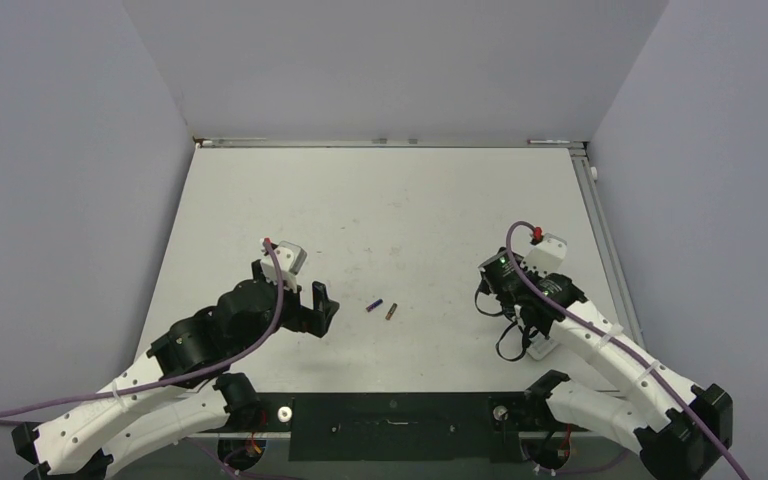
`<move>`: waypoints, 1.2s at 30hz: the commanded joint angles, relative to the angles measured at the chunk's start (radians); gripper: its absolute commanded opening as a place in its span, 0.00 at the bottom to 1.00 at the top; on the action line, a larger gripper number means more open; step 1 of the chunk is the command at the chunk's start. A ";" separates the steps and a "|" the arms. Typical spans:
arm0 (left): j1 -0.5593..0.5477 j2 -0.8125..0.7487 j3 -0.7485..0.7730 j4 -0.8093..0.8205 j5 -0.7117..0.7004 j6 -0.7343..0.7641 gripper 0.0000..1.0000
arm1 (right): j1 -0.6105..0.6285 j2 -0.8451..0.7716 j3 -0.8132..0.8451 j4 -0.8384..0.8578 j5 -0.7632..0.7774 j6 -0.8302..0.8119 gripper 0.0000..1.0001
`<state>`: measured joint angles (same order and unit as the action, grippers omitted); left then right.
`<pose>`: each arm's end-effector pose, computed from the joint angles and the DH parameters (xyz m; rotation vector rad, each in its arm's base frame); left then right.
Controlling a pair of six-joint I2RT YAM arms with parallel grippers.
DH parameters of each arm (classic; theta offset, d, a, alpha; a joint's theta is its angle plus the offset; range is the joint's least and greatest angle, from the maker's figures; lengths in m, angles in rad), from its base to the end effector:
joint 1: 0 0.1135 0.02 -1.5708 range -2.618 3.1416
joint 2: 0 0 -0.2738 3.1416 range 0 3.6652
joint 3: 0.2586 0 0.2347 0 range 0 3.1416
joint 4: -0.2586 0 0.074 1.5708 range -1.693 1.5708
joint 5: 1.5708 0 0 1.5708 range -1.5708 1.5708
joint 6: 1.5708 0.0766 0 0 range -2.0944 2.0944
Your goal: Load the batteries into the remote control
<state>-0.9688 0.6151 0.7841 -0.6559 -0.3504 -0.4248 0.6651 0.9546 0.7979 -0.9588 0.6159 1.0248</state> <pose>0.1003 -0.0996 0.3005 0.3409 2.0366 -0.5146 0.1495 0.0610 0.2382 0.6006 2.3191 -0.0904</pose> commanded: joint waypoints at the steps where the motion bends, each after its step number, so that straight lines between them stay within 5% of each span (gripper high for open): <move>1: -0.002 -0.012 0.032 0.002 0.017 0.011 0.96 | -0.109 0.037 -0.028 -0.011 -0.045 0.036 0.95; 11: -0.003 -0.003 0.028 0.009 0.064 0.012 0.96 | -0.354 0.072 -0.145 0.043 -0.149 0.089 0.95; 36: -0.003 0.008 0.023 0.023 0.149 0.021 0.96 | -0.512 0.152 -0.216 0.063 -0.098 0.224 0.94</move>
<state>-0.9688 0.6300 0.7841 -0.6567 -0.2192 -0.4133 0.1658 1.0916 0.5915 -0.9253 0.4877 1.2163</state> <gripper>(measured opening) 0.961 0.945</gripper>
